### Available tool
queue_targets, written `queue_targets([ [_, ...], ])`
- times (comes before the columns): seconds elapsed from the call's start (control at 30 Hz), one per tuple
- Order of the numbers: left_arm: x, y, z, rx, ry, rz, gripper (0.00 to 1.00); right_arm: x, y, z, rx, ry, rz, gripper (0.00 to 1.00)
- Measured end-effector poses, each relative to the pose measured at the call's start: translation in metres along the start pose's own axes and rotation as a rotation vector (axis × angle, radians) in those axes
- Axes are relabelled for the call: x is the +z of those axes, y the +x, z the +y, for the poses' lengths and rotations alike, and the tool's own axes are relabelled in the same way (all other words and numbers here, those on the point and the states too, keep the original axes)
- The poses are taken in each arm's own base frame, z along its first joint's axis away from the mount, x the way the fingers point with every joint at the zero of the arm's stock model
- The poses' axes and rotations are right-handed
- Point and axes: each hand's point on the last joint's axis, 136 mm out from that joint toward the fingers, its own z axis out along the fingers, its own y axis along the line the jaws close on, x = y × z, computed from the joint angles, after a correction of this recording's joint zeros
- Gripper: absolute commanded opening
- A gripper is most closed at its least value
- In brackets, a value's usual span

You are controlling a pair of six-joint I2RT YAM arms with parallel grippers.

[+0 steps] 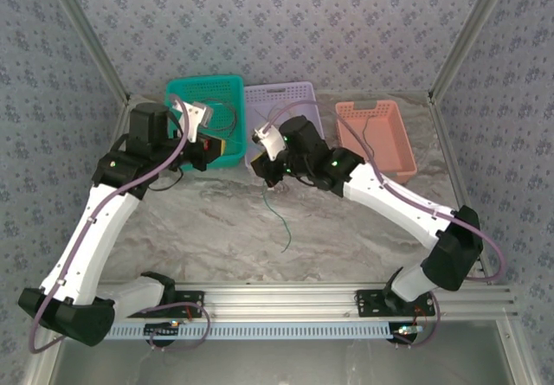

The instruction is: Untangle the cables

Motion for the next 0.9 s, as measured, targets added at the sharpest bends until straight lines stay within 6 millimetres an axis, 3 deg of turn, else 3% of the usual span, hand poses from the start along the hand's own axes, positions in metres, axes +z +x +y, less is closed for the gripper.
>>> queue_targets([
  [0.2,0.013,0.023,-0.034,0.124,0.117,0.067,0.0,-0.033,0.004,-0.031,-0.033,0.067,0.024,0.0],
  [0.33,0.02,0.041,-0.059,0.269,0.186,0.109,0.0,-0.056,0.02,-0.033,-0.084,0.06,0.09,0.0],
  [0.47,0.023,0.05,-0.066,0.362,0.208,0.119,0.02,-0.065,0.039,-0.031,-0.113,0.023,0.164,0.0],
  [0.57,0.022,0.051,-0.062,0.38,0.182,0.113,0.41,-0.069,0.047,-0.033,-0.102,0.008,0.189,0.0],
  [0.6,0.019,0.053,-0.058,0.373,0.158,0.113,0.51,-0.073,0.048,-0.039,-0.088,0.024,0.189,0.0],
  [0.67,0.012,0.049,-0.048,0.337,0.091,0.085,0.84,-0.087,0.047,-0.06,-0.038,0.079,0.174,0.0],
  [0.73,0.001,0.04,-0.044,0.297,0.04,0.03,0.91,-0.102,0.042,-0.078,0.009,0.133,0.143,0.0],
  [0.9,-0.035,0.009,-0.051,0.153,0.011,-0.162,0.88,-0.145,0.034,-0.125,0.163,0.259,0.05,0.0],
])
